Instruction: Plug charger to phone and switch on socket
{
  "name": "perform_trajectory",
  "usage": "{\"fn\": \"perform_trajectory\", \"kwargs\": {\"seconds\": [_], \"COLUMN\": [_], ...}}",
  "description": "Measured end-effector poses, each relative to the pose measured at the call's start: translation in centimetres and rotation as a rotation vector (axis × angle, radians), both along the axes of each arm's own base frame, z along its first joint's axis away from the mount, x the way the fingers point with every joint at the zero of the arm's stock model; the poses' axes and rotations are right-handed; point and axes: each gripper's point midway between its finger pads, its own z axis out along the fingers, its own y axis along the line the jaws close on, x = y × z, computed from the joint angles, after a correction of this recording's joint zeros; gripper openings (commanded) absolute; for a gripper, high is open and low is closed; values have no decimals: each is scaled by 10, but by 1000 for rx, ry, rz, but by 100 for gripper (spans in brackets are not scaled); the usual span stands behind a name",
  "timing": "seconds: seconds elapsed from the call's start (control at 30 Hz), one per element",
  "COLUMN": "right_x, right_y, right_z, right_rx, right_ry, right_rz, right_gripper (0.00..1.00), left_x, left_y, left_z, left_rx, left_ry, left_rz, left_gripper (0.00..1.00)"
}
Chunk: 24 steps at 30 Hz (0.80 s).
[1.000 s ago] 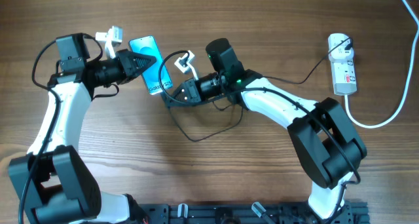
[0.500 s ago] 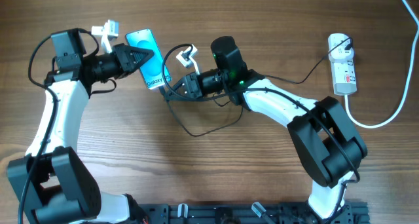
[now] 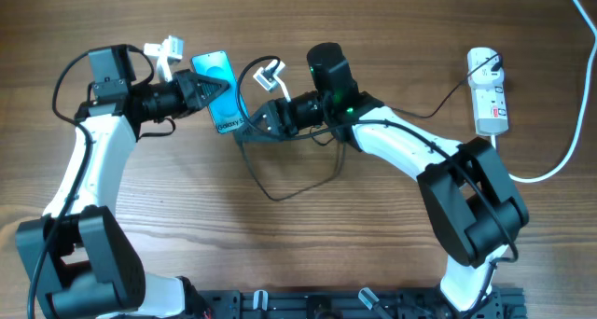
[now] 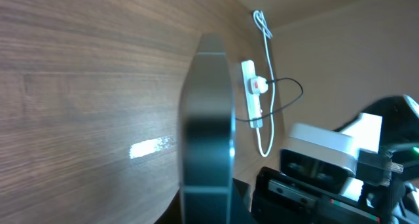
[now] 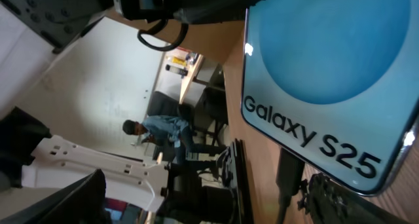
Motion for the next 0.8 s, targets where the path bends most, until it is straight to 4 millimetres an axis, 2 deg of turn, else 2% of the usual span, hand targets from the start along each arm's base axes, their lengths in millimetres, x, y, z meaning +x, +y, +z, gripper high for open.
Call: {"fn": "perform_trajectory", "kwargs": {"seconds": [0.17,0.23,0.27,0.37,0.43,0.53,0.6,0.77,0.8], "right_x": [-4,-6,-6,-8,-11,-27,-32,-26,-25], "right_y": [-14,-16,-16,-16,-13,1,9,12,12], "right_z": [-31,-37,-37,-38,-38,-41,-47,-55,-55], "right_rx": [-121,-140,-140,-131,-128,-141,-175,-227,-230], "right_ry": [47,39,28,-5,-17,-37,-45,-50,-48], "right_rz": [-26,-25,-24,-13,-1,34,26,-22,-25], "right_gripper": [100,99,96,71,67,39,34,34,28], "left_x": [-7,-8,-8,-8,-8,-8,-8,-7,-7], "left_y": [-13,-13,-13,-13,-13,-13,-12,-10,-10], "left_z": [2,2,2,2,2,2,1,0,1], "left_rx": [-34,-36,-38,-38,-38,-38,-32,-31,-32], "left_ry": [12,13,13,12,12,13,17,18,17], "left_rz": [-44,-45,-47,-47,-47,-47,-42,-34,-36], "left_gripper": [4,4,4,4,4,4,4,4,4]}}
